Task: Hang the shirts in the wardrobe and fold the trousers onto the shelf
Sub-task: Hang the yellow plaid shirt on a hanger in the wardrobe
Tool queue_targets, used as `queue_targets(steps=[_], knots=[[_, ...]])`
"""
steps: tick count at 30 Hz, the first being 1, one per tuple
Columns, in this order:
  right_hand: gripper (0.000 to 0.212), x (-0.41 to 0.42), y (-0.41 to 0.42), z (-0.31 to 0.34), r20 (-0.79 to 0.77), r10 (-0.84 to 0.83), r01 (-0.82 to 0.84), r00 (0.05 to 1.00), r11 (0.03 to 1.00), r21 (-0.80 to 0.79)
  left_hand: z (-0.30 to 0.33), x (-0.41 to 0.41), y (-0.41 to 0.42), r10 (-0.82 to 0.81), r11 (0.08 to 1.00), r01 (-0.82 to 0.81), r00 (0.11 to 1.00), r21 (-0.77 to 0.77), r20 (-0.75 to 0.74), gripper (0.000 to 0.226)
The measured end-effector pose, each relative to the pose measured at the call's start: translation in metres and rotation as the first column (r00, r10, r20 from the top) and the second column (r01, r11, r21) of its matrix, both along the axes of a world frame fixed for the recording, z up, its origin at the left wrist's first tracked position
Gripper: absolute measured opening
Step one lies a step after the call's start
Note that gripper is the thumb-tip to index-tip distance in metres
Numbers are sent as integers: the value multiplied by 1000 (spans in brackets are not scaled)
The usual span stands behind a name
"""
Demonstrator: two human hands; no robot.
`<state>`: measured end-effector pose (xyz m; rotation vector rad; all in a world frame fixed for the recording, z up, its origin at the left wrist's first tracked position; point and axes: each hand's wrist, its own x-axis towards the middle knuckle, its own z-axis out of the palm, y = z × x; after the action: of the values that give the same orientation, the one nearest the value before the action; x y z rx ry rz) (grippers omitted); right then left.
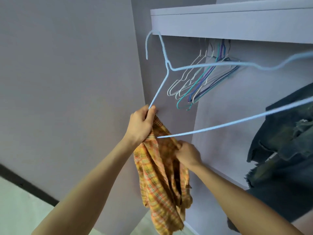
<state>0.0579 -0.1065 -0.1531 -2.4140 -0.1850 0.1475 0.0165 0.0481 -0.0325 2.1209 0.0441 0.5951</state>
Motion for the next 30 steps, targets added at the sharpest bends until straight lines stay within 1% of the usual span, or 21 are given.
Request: queue_targets(steps=[2,4,6,9,12,15,16,19,21,23,24,26,28,30], knots=[[19,8,-18,4,125,-105,115,987,990,-81,-6,-3,11,14,995,-9,999,99,-45,39],[20,18,-41,8,212,-124,159,969,974,-159,-15,-6,17,-3,986,15,997,168,-73,36],[17,27,-66,12,241,-135,176,961,972,-154,-20,-6,19,-20,974,39,996,223,-88,35],[22,36,-104,17,209,-206,230,956,969,-95,-20,-2,24,-25,937,55,996,344,-89,37],[24,41,-140,19,193,-142,163,971,982,-95,-21,3,30,-46,859,74,997,506,-67,34],[13,45,-165,21,216,-55,50,975,998,32,-24,4,25,-88,762,131,991,635,-98,29],[12,46,-169,23,214,-37,28,976,999,43,-25,5,23,-88,731,140,990,668,-111,29],[23,49,-178,25,190,3,-9,982,999,31,-27,11,19,-78,621,142,990,771,-119,29],[23,47,-181,25,225,25,-21,974,1000,-17,-29,12,14,-63,550,129,992,825,-113,23],[25,44,-181,28,281,21,24,960,988,-155,-28,12,7,-15,526,67,997,848,-70,14],[27,43,-180,29,313,21,58,949,969,-241,-28,13,5,33,521,24,998,853,-48,15],[30,41,-176,33,341,48,85,939,928,-363,-28,17,2,151,494,-42,988,868,-39,25],[33,39,-170,40,308,46,98,950,894,-437,-28,22,1,228,473,-83,973,877,-31,30],[32,38,-163,47,281,47,101,958,867,-489,-30,23,-1,258,440,-81,965,894,-39,31]])
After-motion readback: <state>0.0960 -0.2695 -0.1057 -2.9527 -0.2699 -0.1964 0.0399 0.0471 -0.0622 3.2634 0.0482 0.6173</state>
